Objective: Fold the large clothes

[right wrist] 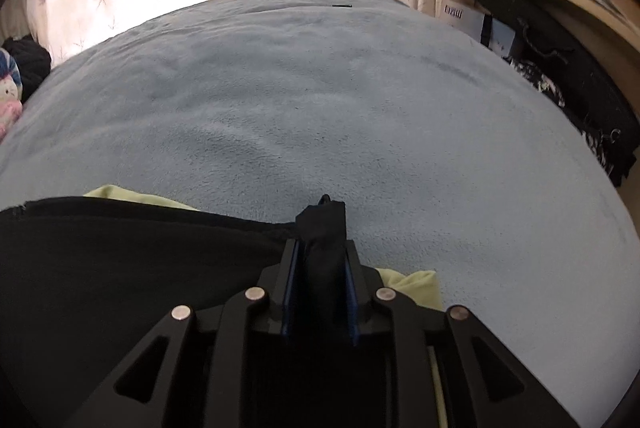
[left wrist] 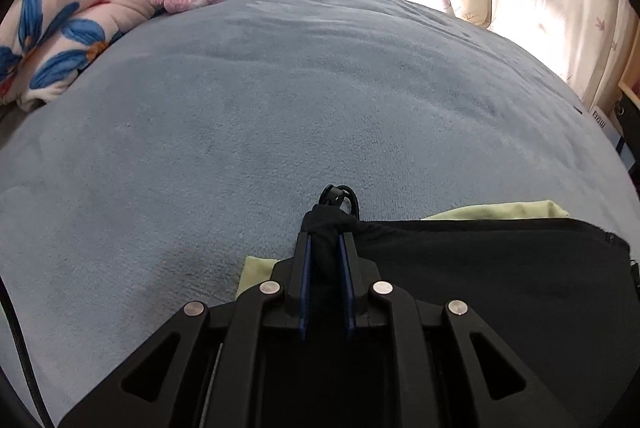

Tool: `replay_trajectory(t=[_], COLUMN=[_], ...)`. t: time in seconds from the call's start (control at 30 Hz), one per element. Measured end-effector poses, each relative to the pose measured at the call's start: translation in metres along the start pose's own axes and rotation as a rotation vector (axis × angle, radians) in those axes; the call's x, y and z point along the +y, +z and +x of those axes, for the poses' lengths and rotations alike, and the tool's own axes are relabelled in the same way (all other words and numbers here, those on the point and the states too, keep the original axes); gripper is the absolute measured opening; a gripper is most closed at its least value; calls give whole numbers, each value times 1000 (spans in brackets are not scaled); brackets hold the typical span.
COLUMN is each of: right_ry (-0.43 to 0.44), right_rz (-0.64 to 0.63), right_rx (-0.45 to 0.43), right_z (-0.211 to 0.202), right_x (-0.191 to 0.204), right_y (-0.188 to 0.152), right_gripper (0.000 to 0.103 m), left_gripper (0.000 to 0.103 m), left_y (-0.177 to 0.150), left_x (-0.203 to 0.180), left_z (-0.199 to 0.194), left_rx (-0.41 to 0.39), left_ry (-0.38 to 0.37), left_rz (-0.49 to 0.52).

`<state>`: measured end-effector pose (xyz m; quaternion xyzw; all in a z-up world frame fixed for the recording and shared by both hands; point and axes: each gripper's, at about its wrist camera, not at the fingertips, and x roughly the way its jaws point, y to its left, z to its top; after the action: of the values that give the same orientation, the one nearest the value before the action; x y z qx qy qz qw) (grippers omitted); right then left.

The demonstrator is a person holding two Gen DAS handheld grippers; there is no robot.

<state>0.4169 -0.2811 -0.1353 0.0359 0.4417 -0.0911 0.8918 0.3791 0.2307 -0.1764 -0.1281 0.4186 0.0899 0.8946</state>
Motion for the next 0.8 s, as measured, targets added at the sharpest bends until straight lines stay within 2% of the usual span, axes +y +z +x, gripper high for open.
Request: replay_trajectory(t=[0.07, 0.17, 0.2, 0.23, 0.27, 0.3, 0.33, 0.4, 0.5, 0.53, 0.57, 0.63, 0.67, 0.73, 0.8], right_ry=[-6, 32, 59, 78, 106, 156, 206, 307, 408, 412, 412, 365, 341, 277, 198], right_rz=[35, 72, 70, 63, 48, 22, -8, -56, -87, -87, -89, -103, -118, -123, -101], right_rx=[-15, -100, -125, -134, -133, -126, -119, -114, -54, -32, 0, 35, 24, -3, -19], right_z=[-19, -70, -89, -103, -118, -131, -143, -162, -161, -155, -145, -128, -124, -122, -119], right_x=[-5, -4, 2, 10, 23, 40, 59, 96, 142, 151, 158, 159, 151, 125, 89], right_y=[2, -2, -6, -10, -16, -22, -29, -43, -63, -69, -77, -88, -92, -95, -99], right_gripper=[26, 27, 31, 35, 41, 43, 43, 43, 42, 42, 43, 40, 33, 22, 21], left_gripper=[21, 24, 31, 42, 49, 58, 59, 59, 59, 59, 59, 58, 57, 54, 54], left_y=[1, 2, -1, -5, -11, -18, -30, -52, -85, -97, -104, -118, -123, -127, -126], left_x=[5, 5, 1, -5, -13, -20, -34, -64, -108, -118, -122, -122, -114, -91, -66], left_z=[-18, -58, -73, -88, -103, -114, -129, -143, -138, -130, -123, -96, -85, -81, -82], left_rx=[-12, -69, -83, -94, -102, -110, -123, -108, -53, -36, -31, 8, 12, -11, -31], left_ry=[12, 24, 12, -15, -55, -93, -159, -240, -292, -295, -284, -186, -151, -160, -54], left_rz=[-25, -35, -29, -26, -26, -26, -22, -2, 19, 20, 24, 39, 46, 46, 46])
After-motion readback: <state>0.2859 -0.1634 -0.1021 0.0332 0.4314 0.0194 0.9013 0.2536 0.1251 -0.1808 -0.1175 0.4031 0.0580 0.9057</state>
